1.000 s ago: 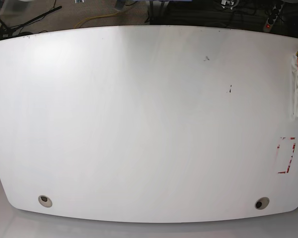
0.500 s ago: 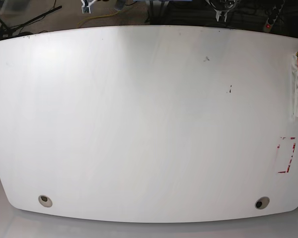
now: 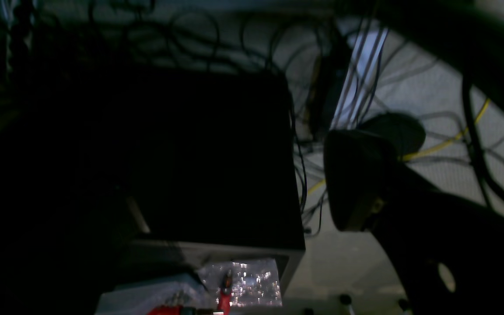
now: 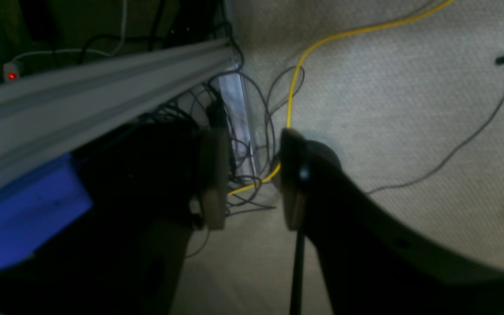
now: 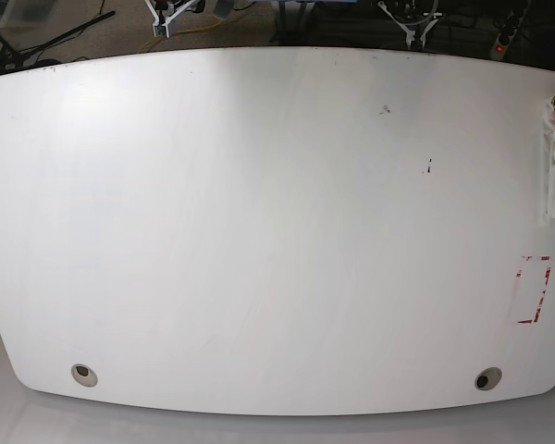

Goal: Fold the T-shirt properly

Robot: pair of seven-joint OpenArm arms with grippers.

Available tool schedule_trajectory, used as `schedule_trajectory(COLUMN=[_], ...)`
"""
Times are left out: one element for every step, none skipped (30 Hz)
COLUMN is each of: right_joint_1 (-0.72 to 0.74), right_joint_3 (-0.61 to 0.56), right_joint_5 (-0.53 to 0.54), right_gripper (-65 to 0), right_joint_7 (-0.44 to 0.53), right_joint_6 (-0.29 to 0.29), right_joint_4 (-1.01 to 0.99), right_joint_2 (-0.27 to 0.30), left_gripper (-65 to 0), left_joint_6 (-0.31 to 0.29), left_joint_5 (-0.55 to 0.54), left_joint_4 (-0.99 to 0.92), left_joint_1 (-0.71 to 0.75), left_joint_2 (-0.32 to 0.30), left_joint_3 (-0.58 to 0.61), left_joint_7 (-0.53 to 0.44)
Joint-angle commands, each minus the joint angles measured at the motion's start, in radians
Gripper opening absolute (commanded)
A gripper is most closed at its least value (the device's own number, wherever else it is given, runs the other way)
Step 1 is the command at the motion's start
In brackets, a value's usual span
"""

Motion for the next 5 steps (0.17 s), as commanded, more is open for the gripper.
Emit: schedule_trajectory(right_joint_1=[-0.006,-0.006,-0.006,-0.008,-0.010], right_joint_3=[0.001,0.001,0.001,0.001,0.001], right_joint_5=[0.005,0.005,0.005,0.005,0.005], right_gripper=[-46.6,-46.6,-46.6,-46.6,-46.5], right_joint_7=[0.008,0.008,0.008,0.008,0.008], right_joint_6=[0.005,0.005,0.005,0.005,0.005], right_joint_4=[0.001,0.001,0.001,0.001,0.001], right_joint_2=[0.007,0.007,0.007,0.007,0.007], left_gripper=[-16.4,-16.4,-16.4,-16.4,-16.4], left_joint_6=[0.003,0.003,0.003,0.002,0.002], left_joint_5=[-0.003,-0.003,-0.003,0.002,0.003], left_joint_4=[0.002,0.002,0.002,0.002,-0.002], left_joint_1=[-0.001,-0.001,-0.001,-0.001,-0.001], left_joint_2=[-0.004,-0.001,0.003,0.017,0.028], left_joint_3=[0.001,0.001,0.001,0.001,0.003], left_joint_7=[-0.008,-0.008,-0.008,-0.008,-0.008])
